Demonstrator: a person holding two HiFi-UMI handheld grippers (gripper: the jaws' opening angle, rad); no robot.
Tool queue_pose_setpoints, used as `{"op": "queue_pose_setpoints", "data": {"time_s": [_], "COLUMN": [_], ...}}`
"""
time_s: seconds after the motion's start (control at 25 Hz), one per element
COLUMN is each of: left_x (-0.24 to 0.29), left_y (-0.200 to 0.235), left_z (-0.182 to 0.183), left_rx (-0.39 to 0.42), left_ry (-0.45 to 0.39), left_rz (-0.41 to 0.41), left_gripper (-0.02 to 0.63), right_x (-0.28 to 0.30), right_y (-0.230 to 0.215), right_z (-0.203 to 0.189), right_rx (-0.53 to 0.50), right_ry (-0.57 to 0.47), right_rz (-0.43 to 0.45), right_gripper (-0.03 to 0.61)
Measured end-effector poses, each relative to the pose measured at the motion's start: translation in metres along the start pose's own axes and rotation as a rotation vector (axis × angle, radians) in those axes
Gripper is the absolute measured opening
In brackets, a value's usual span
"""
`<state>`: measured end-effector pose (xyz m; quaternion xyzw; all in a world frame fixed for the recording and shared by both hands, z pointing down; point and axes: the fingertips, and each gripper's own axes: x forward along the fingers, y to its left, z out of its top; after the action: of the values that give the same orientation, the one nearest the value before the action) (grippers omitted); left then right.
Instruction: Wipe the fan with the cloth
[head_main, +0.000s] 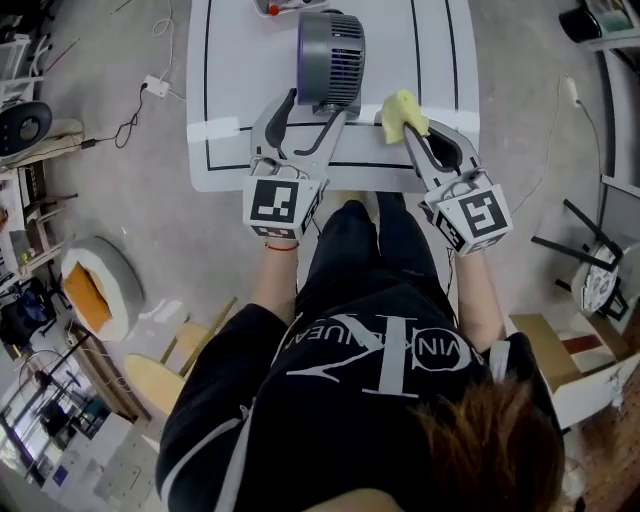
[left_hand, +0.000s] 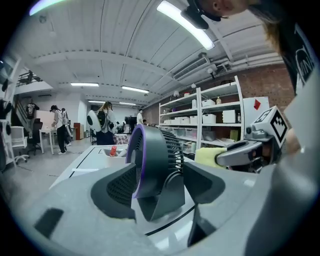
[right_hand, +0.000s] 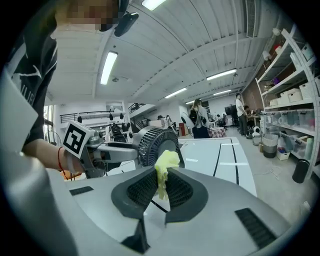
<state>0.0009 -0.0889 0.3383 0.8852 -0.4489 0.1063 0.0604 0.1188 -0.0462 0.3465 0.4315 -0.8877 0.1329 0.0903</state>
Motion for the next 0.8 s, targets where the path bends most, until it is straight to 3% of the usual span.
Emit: {"op": "queue_pose_setpoints", "data": {"time_s": [0.28, 0.48, 0.8], "left_x": [-0.006, -0.010, -0.014], "left_y": [-0.004, 0.007, 0.008], "left_z": [-0.004, 0.000, 0.005], "left_rx": [0.031, -0.078, -0.085], "left_ry": [0.001, -0.044, -0.073], "left_rz": [0.020, 0.055, 0.077], "left_gripper": [0.295, 0.287, 0.284], "right_x": [0.022, 0.036, 0.057], "right_y": [0.009, 0.017, 0.018], "right_z": [0.003, 0.007, 0.018], "right_rx": [-0.084, -0.177, -0.154], "right_ry": [-0.026, -0.041, -0.100], "right_rz": [0.075, 0.095, 0.154], "right_gripper": [0.035, 0.035, 0.035]}}
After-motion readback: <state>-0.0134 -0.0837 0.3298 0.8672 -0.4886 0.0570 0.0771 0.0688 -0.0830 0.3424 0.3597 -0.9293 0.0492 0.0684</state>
